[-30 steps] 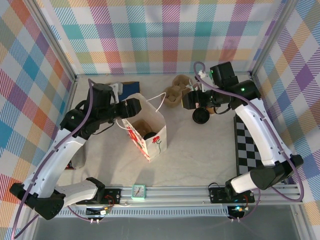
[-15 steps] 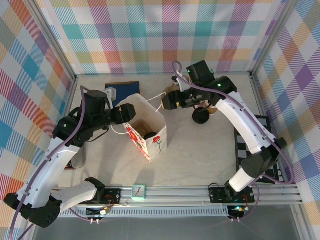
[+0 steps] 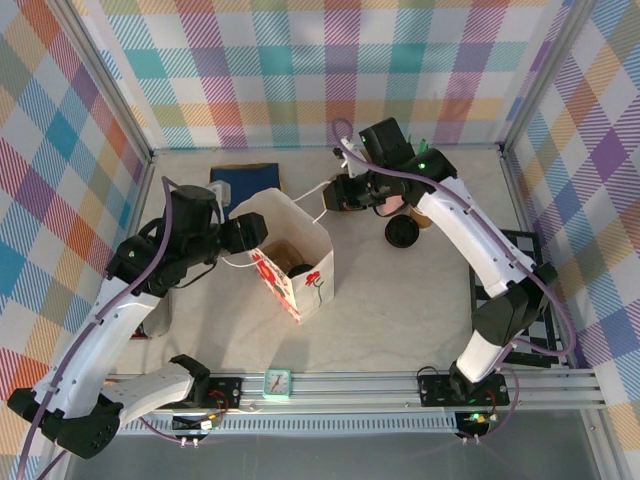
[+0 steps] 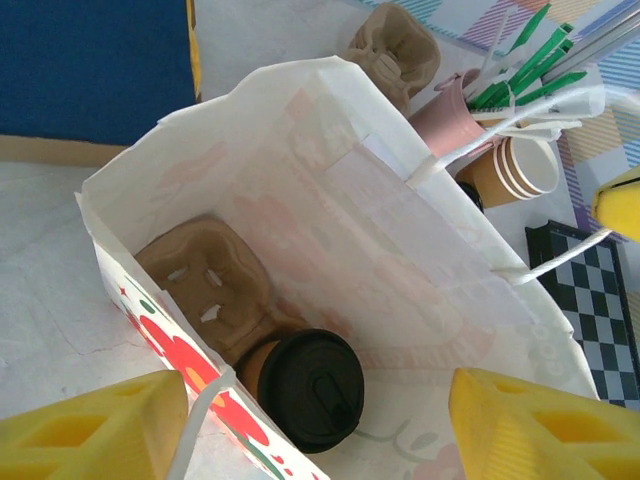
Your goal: Pack the takeout coffee
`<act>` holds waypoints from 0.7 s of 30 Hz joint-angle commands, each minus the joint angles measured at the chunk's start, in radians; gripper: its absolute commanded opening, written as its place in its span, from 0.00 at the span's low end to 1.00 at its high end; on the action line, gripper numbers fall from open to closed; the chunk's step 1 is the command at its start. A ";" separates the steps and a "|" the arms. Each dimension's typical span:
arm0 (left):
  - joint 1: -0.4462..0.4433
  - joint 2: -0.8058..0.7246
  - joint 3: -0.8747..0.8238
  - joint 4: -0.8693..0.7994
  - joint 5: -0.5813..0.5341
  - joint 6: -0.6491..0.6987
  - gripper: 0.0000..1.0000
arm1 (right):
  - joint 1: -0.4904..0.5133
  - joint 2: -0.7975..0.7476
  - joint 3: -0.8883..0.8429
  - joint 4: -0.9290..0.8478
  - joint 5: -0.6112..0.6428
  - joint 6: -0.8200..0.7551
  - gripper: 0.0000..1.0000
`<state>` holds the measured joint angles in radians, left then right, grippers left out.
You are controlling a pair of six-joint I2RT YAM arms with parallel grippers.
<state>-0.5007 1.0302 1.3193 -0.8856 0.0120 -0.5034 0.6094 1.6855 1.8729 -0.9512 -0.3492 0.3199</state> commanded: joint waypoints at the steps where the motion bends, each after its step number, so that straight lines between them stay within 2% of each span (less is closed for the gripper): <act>1: 0.011 0.016 0.015 0.004 -0.019 0.012 0.66 | 0.004 -0.049 -0.035 0.019 0.043 0.015 0.09; 5: 0.015 0.048 0.039 0.013 -0.014 0.019 0.55 | 0.006 -0.109 -0.083 0.023 0.073 0.022 0.02; 11: 0.017 0.097 0.064 0.028 -0.005 0.025 0.45 | 0.007 -0.190 -0.151 0.028 0.118 0.036 0.00; 21: 0.021 0.195 0.110 0.069 0.035 0.043 0.42 | 0.035 -0.317 -0.226 0.006 0.180 0.077 0.00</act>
<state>-0.4919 1.2034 1.3880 -0.8574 0.0196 -0.4801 0.6308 1.4132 1.6569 -0.9398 -0.2020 0.3714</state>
